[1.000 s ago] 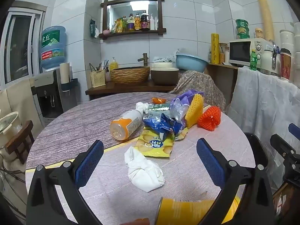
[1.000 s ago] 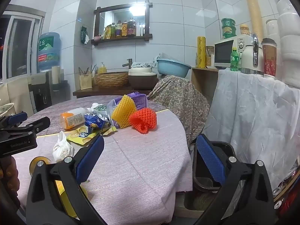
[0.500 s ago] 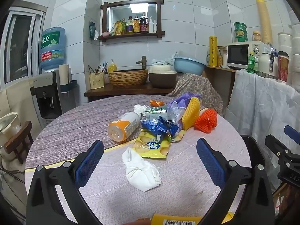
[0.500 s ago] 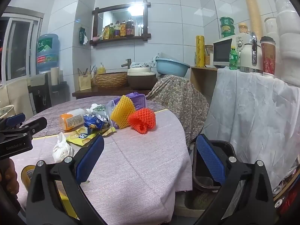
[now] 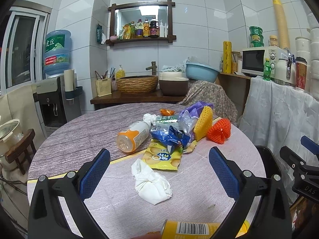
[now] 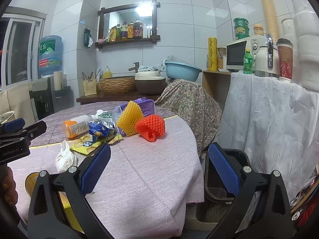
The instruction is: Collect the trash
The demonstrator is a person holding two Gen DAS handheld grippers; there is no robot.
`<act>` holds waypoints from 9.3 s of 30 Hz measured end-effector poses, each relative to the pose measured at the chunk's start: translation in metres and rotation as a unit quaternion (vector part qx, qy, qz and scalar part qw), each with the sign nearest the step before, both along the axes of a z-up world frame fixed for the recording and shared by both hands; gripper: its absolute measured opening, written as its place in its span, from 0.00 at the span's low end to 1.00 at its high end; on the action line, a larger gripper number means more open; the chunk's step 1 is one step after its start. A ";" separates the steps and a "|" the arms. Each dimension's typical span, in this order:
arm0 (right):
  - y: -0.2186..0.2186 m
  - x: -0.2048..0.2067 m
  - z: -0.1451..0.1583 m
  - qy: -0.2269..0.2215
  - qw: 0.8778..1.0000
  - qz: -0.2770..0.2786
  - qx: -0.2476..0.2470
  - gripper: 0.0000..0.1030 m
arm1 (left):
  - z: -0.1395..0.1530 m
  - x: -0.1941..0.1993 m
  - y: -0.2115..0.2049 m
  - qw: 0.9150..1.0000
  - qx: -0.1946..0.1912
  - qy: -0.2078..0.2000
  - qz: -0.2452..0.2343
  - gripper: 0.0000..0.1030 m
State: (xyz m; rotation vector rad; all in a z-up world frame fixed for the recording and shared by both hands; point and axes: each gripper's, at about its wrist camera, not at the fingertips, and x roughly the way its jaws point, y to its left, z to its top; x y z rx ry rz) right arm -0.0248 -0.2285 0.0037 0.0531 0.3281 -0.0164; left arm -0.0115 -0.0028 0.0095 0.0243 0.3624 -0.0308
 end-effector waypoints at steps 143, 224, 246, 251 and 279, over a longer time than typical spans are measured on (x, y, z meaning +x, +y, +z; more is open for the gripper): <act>-0.024 0.105 -0.017 0.107 0.939 0.273 0.180 0.65 | 0.017 0.193 0.093 0.979 0.074 0.191 -0.021 0.60; -0.048 0.208 -0.039 0.178 0.959 0.192 0.106 0.89 | -0.052 0.091 -0.016 0.963 0.073 0.255 -0.036 0.95; -0.030 0.234 -0.057 0.218 0.944 0.218 0.117 0.08 | -0.065 0.097 0.003 0.965 0.018 0.259 -0.043 0.83; -0.041 0.212 -0.044 0.194 0.949 0.214 0.127 0.08 | -0.075 0.102 0.002 0.962 0.023 0.271 -0.033 0.59; -0.021 0.154 -0.040 0.161 0.950 0.254 0.079 0.91 | -0.034 0.085 -0.016 0.973 -0.016 0.219 -0.074 0.17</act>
